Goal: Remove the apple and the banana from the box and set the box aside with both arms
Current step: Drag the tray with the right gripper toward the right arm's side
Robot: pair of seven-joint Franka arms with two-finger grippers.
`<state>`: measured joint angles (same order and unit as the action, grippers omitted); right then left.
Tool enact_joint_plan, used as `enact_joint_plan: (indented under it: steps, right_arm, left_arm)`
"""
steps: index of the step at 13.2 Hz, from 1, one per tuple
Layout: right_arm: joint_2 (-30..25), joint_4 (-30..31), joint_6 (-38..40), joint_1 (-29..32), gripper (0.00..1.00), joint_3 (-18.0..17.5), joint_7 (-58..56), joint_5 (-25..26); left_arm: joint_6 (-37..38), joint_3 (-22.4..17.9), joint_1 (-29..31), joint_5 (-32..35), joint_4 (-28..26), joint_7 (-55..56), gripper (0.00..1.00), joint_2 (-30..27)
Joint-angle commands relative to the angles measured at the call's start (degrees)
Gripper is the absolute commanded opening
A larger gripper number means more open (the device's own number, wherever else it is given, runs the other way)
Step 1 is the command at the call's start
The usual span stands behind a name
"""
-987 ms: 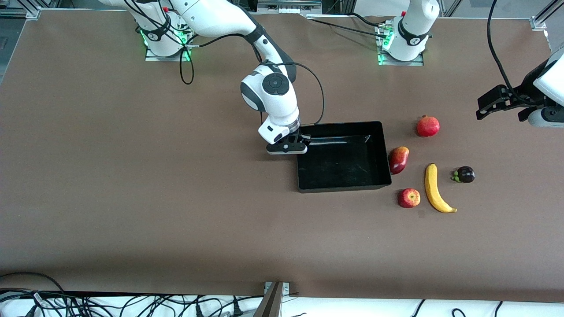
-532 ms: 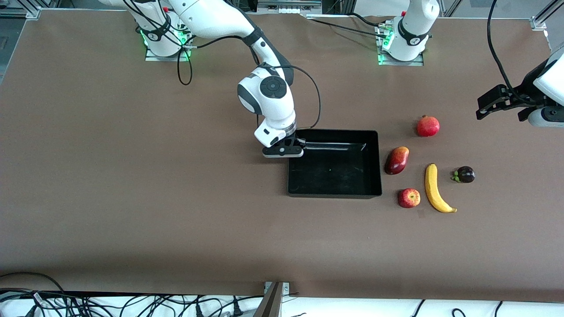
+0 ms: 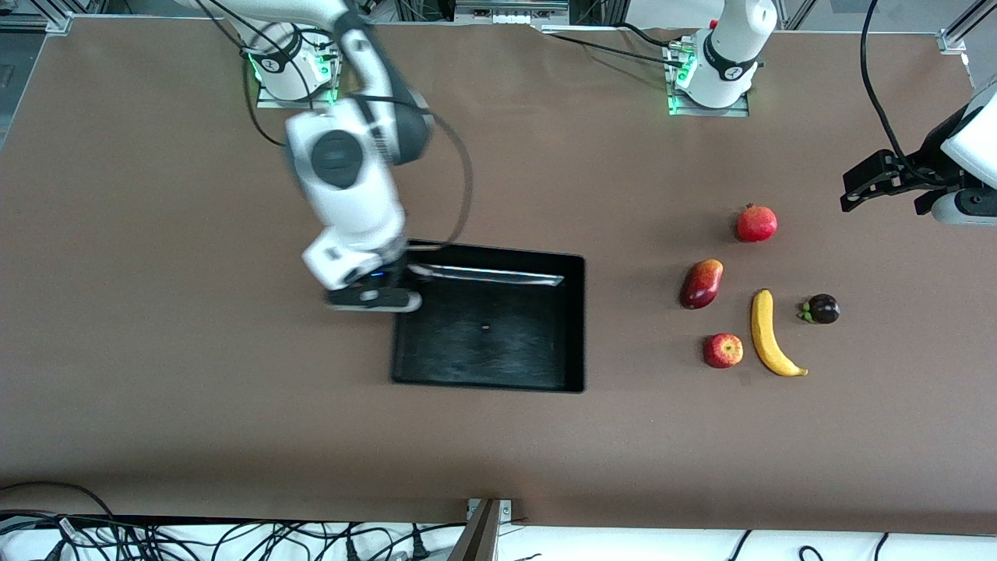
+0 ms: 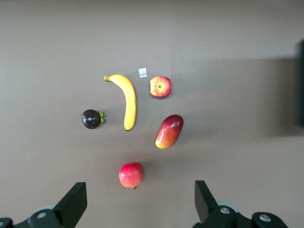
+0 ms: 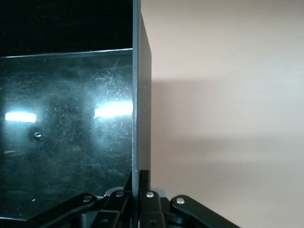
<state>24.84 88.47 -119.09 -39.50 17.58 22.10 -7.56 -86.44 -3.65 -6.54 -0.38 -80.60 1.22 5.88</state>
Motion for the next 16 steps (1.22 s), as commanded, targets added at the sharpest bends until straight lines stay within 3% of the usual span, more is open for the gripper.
enact_joint_plan:
  steps: [1,3,6,9,14,16]
  right_arm:
    - [-7.7,9.1,2.3,5.4,0.0,3.9,-13.9,-2.8]
    - [-8.3,12.4,2.3,5.6,0.0,12.4,-23.0,-3.2]
    - [-8.3,17.4,1.1,6.9,0.0,17.9,-31.2,-3.2]
    - [-8.3,23.8,-6.0,10.7,0.0,18.7,-40.7,-8.1]
    - [-9.6,35.9,-21.1,10.9,0.0,18.7,-42.0,-8.8]
    - [-9.6,37.5,-22.2,10.9,0.0,18.7,-42.0,-8.9]
  left_arm:
    - [0.0,-0.4,-0.2,-1.0,-1.0,-0.9,1.0,-1.0]
    - [0.0,-0.4,-0.3,-1.0,-1.0,-0.8,1.0,-1.0]
    - [0.0,-0.4,-0.2,-1.0,-1.0,-0.6,1.0,-1.0]
    - [0.1,-0.4,-0.2,-1.1,-1.0,-0.6,1.0,-1.0]
    - [0.1,-0.5,-0.1,-2.1,-0.9,-0.5,1.0,-1.0]
    - [0.2,-0.5,-0.1,-2.1,-1.0,-0.5,1.0,-1.0]
